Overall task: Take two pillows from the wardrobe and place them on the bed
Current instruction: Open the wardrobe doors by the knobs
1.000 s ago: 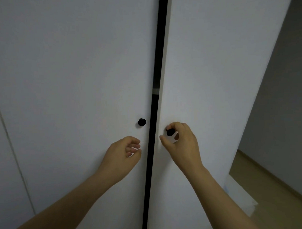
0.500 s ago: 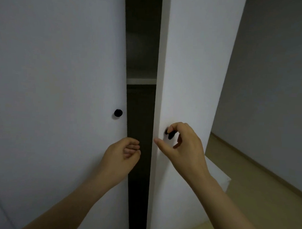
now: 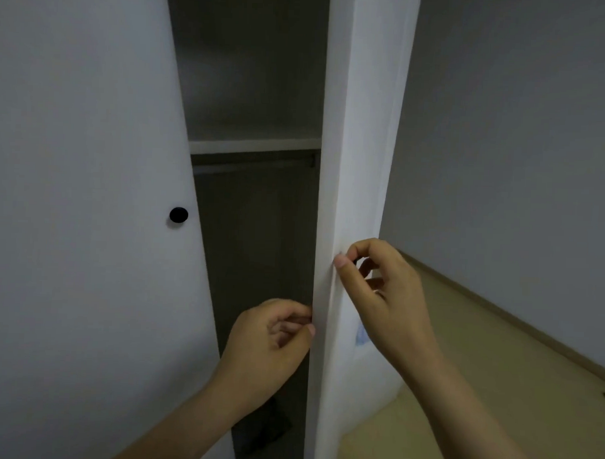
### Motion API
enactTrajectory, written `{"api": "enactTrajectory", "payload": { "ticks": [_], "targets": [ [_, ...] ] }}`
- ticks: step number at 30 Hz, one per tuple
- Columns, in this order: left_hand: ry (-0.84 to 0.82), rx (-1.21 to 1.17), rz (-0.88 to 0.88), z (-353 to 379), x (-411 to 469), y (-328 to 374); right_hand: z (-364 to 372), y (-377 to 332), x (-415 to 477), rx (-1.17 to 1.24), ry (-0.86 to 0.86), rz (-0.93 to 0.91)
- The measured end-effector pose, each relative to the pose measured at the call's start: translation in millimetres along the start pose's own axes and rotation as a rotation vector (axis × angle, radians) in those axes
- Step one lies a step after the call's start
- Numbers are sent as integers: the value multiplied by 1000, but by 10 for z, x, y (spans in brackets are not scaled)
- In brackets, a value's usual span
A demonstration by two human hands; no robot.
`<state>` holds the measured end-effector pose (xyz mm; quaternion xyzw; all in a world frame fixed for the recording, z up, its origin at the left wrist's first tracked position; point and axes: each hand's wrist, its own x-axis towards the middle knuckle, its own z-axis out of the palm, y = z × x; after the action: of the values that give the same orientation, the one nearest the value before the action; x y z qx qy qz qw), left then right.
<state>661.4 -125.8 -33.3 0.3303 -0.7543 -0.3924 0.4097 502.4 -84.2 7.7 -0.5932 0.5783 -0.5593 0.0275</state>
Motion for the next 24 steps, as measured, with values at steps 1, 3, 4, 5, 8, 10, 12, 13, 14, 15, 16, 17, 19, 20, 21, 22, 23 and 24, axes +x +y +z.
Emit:
{"api": "enactTrajectory", "payload": {
  "ticks": [1,3,4,5,8,10,12,13,14,15,16,17,19,20,21,22,23,24],
  "targets": [
    [-11,-13,10,52,-14,22,-56,-4,-16,3,10,8],
    [-35,-40,33,133,-45,58,-157,-17,-49,-3,24,18],
    [-53,-55,46,186,-52,73,-223,-17,-70,-12,35,21],
    [-71,-73,56,249,-56,85,-293,-14,-97,-24,50,24],
    [-103,-100,78,400,-67,134,-455,-16,-141,-93,99,30],
    [-125,-106,97,520,-68,175,-564,-16,-141,-156,129,44],
    [-149,-131,113,638,-73,212,-680,-15,-118,-193,163,44],
    [-162,-148,117,695,-73,229,-740,-10,-105,-202,181,39],
    [-177,-161,117,755,-68,246,-798,-9,-96,-207,199,36],
    [-191,-170,113,808,-59,263,-850,-3,-91,-211,215,33],
    [-205,-181,110,848,-50,275,-883,3,-86,-218,230,25],
    [-223,-195,109,910,-30,294,-942,23,-90,-237,248,14],
    [-234,-208,92,1010,12,318,-1033,66,-98,-258,270,8],
    [-227,-212,72,1068,37,330,-1089,96,-103,-253,279,12],
    [-210,-217,53,1123,68,337,-1147,132,-110,-247,292,14],
    [-188,-225,36,1173,98,339,-1203,170,-113,-244,307,11],
    [-171,-235,25,1215,128,337,-1256,210,-114,-250,324,10],
    [-163,-249,14,1266,158,339,-1317,255,-118,-262,342,15]
  ]
}}
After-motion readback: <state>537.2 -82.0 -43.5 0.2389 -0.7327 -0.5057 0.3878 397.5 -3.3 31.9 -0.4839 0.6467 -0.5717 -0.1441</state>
